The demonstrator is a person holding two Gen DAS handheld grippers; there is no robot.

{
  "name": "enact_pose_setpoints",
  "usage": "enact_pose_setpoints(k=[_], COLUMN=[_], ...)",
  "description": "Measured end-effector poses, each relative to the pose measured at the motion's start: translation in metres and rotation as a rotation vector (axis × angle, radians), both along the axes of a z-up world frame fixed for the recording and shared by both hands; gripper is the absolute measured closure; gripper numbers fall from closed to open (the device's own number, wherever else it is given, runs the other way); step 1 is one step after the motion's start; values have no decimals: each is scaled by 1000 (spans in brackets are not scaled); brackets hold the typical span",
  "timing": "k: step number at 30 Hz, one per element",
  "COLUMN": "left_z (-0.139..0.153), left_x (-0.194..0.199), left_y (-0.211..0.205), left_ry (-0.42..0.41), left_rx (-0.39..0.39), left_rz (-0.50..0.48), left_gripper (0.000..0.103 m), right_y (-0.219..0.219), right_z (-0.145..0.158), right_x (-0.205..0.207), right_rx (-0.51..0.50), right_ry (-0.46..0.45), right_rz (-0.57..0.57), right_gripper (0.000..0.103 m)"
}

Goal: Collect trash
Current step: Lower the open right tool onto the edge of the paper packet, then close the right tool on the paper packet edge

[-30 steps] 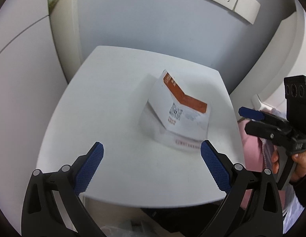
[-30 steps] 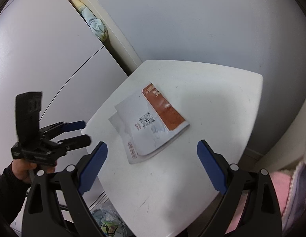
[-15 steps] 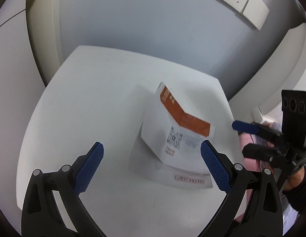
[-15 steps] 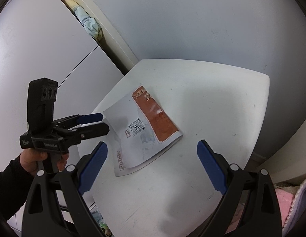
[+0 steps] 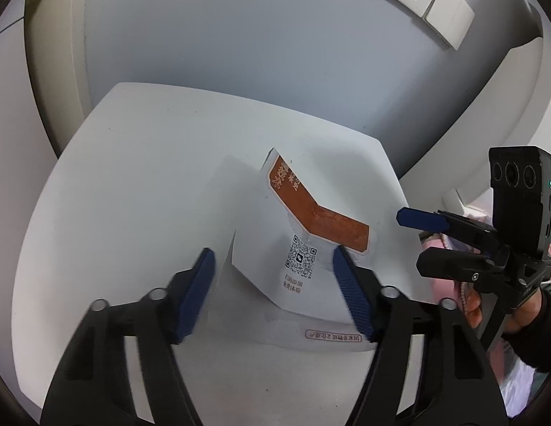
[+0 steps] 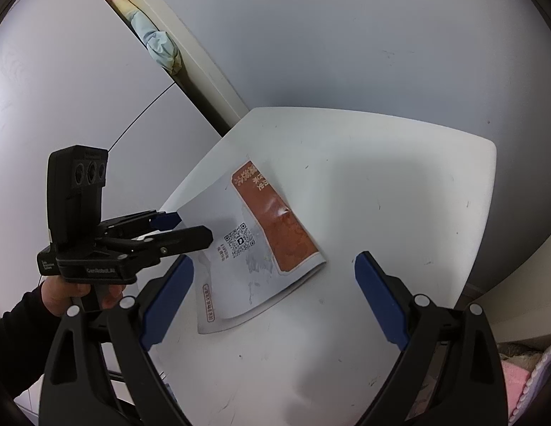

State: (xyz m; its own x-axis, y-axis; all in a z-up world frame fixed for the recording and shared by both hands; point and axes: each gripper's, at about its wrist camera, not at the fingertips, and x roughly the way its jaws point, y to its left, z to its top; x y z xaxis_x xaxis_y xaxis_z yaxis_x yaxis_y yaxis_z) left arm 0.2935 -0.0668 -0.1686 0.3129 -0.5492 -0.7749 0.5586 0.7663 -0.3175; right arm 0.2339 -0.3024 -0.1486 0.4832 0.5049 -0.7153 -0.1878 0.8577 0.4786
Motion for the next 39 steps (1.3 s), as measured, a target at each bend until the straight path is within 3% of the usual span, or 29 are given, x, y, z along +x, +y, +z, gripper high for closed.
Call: enact_pose_setpoints(k=[7,10,28,30,33,36,39], left_z=[-6,-8,-10,-10,-11,-12,-10], left_x=[2,3,3,3,4,5,3], left_y=[2,5,11,12,15,15,14], left_ry=[-7,-11,-5,-6,-5,-5,-12], left_rx=[24,18,-9,-9,-7,-10,-14], left_rz=[25,38,44,45,44,46,44], left_gripper=[87,93,94,94,94,94,94], right_y=[2,3,20,22,21,18,16], right_z=[-3,-5,-17,-18,-21,-24,-24], right_x=[3,4,27,31,33,32,30], right_rx=[-14,-18,63,62,60,59,60], right_ry=[8,14,79,89,103,108,104], right_rz=[-2,-6,-24,-30,-42,-56,-55], right_gripper=[14,14,15,50,74,87,92])
